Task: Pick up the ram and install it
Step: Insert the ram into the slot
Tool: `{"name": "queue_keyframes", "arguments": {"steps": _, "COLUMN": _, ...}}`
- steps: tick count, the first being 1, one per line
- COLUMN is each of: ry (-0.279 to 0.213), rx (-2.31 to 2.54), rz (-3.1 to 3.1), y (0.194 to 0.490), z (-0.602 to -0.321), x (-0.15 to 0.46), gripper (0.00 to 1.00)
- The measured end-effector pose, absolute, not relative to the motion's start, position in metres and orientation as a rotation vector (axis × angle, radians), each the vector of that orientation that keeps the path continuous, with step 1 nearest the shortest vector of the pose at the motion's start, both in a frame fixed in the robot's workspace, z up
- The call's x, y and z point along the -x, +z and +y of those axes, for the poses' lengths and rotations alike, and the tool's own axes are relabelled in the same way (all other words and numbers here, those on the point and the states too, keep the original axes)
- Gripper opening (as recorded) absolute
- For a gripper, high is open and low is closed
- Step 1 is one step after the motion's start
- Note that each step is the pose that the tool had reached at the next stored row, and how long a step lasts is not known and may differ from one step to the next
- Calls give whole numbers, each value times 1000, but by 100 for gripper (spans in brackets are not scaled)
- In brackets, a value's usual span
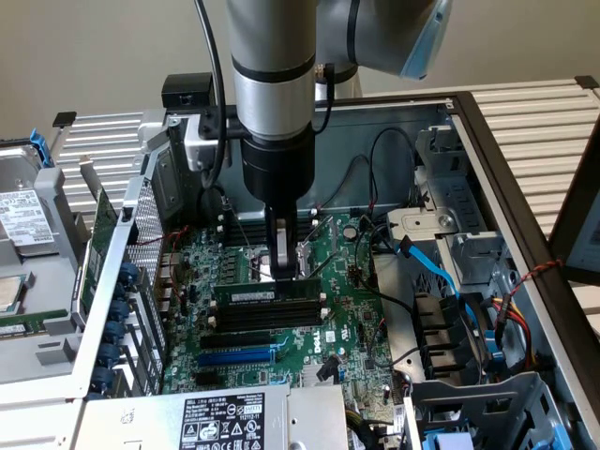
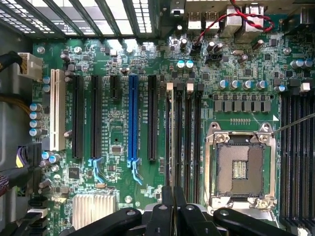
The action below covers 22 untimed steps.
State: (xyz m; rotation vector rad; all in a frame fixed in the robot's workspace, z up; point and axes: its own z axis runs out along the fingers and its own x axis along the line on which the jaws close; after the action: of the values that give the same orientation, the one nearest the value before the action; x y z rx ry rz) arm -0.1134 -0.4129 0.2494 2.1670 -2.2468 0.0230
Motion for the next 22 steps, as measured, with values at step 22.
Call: {"name": "queue_keyframes", "arguments": {"steps": 22, "ry": 17, "rx": -2180, "rz": -2239, "y": 241, "z": -413, "x": 114, "gripper": 13}}
